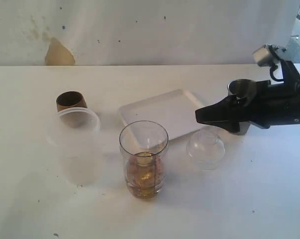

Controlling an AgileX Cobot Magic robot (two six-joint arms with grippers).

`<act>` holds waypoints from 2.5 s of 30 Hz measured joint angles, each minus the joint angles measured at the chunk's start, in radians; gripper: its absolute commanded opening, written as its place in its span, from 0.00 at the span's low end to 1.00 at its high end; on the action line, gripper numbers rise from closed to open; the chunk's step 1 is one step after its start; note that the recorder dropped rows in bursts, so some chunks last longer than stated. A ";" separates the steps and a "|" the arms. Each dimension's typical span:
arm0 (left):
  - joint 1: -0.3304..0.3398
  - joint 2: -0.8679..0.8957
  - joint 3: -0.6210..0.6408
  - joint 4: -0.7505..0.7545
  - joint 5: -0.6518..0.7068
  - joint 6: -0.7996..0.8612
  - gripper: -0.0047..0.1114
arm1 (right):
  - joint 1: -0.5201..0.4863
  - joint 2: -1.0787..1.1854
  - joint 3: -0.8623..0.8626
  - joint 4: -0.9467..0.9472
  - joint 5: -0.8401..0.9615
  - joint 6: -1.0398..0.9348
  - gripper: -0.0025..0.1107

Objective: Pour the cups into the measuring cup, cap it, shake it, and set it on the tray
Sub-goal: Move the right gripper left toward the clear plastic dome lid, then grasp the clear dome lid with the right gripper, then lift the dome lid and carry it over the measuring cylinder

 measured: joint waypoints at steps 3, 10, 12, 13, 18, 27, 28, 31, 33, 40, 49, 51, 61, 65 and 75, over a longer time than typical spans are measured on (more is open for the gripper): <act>0.000 0.000 0.000 0.000 0.000 0.000 0.04 | 0.000 0.000 0.000 -0.001 0.089 -0.002 0.90; 0.000 0.000 0.000 0.000 0.000 0.000 0.04 | 0.011 0.015 0.000 -0.001 0.245 -0.002 0.80; 0.000 0.000 0.000 0.000 0.000 0.000 0.04 | 0.037 0.040 0.000 -0.001 0.268 -0.006 0.80; 0.000 0.000 0.000 0.000 0.000 0.000 0.04 | 0.053 0.054 0.000 -0.001 0.280 -0.008 0.80; 0.000 0.000 0.000 0.000 0.000 0.000 0.04 | 0.130 0.149 0.000 -0.001 0.384 -0.035 0.80; 0.000 0.000 0.000 0.000 0.000 0.000 0.04 | 0.175 0.234 -0.002 0.042 0.521 -0.094 0.80; 0.000 0.000 0.000 0.000 0.000 0.000 0.04 | 0.177 0.234 -0.004 0.042 0.509 -0.098 0.80; 0.000 0.000 0.000 0.000 0.000 0.000 0.04 | 0.177 0.234 -0.013 0.059 0.476 -0.112 0.80; 0.000 0.000 0.000 0.000 0.000 0.000 0.04 | 0.179 0.234 -0.013 0.074 0.468 -0.128 0.79; 0.000 0.000 0.000 0.000 0.000 0.000 0.04 | 0.179 0.234 -0.013 0.087 0.466 -0.138 0.39; 0.000 0.000 0.000 0.000 0.000 0.000 0.04 | 0.179 0.217 -0.021 0.085 0.338 -0.145 0.02; 0.000 0.000 0.000 0.000 0.000 0.000 0.04 | 0.179 0.176 -0.021 0.046 0.329 -0.115 0.02; 0.000 0.000 0.000 0.000 0.000 0.000 0.04 | 0.179 -0.204 -0.021 0.008 0.287 0.170 0.02; 0.000 0.000 0.000 0.000 0.000 0.000 0.04 | 0.179 -0.303 -0.021 0.008 0.214 0.214 0.02; 0.000 0.000 0.000 0.000 0.000 0.000 0.04 | 0.179 -0.385 0.047 -0.001 0.012 0.269 0.02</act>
